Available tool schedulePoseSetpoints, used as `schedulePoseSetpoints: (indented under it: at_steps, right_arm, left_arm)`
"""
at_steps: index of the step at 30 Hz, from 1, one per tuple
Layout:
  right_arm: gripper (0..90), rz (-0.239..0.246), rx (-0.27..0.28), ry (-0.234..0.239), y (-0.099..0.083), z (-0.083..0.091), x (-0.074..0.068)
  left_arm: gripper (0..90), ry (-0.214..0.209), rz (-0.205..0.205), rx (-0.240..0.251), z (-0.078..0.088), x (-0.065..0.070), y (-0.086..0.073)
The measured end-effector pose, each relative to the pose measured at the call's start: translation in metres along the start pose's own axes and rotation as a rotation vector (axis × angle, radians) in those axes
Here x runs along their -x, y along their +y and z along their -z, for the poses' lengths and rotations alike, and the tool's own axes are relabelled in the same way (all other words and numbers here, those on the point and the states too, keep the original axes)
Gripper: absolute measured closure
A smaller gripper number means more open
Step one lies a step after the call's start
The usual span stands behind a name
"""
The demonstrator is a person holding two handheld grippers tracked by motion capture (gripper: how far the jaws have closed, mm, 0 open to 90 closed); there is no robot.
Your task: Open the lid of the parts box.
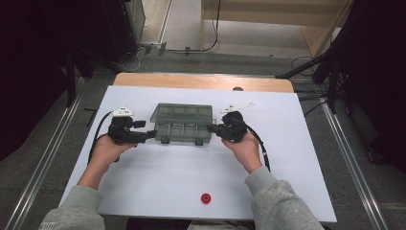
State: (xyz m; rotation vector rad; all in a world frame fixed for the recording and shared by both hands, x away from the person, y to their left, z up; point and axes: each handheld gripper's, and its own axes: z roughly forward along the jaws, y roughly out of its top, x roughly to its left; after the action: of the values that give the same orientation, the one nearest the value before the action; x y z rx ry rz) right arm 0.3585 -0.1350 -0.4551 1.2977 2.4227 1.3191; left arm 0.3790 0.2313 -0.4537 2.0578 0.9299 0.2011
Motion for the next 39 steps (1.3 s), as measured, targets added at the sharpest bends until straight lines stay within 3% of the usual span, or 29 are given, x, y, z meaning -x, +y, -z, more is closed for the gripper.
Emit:
schedulePoseSetpoints:
  at_steps: [6, 22, 31, 39]
  right_arm:
    - [90.0, -0.006, 0.003, -0.009, 0.002, -0.002, 0.000]
    - [90.0, -0.018, 0.035, -0.030, 0.013, 0.002, 0.000]
    - [90.0, -0.023, 0.045, -0.040, 0.021, 0.002, 0.001]
    - [90.0, -0.030, 0.055, -0.057, 0.026, 0.003, 0.001]
  left_arm:
    - [30.5, 0.012, -0.002, -0.006, -0.004, -0.005, 0.004]
    - [33.9, 0.029, -0.030, 0.036, -0.016, -0.017, 0.021]
    - [34.9, 0.031, -0.024, 0.049, -0.022, -0.022, 0.029]
    - [41.1, 0.049, -0.008, 0.064, -0.028, -0.026, 0.032]
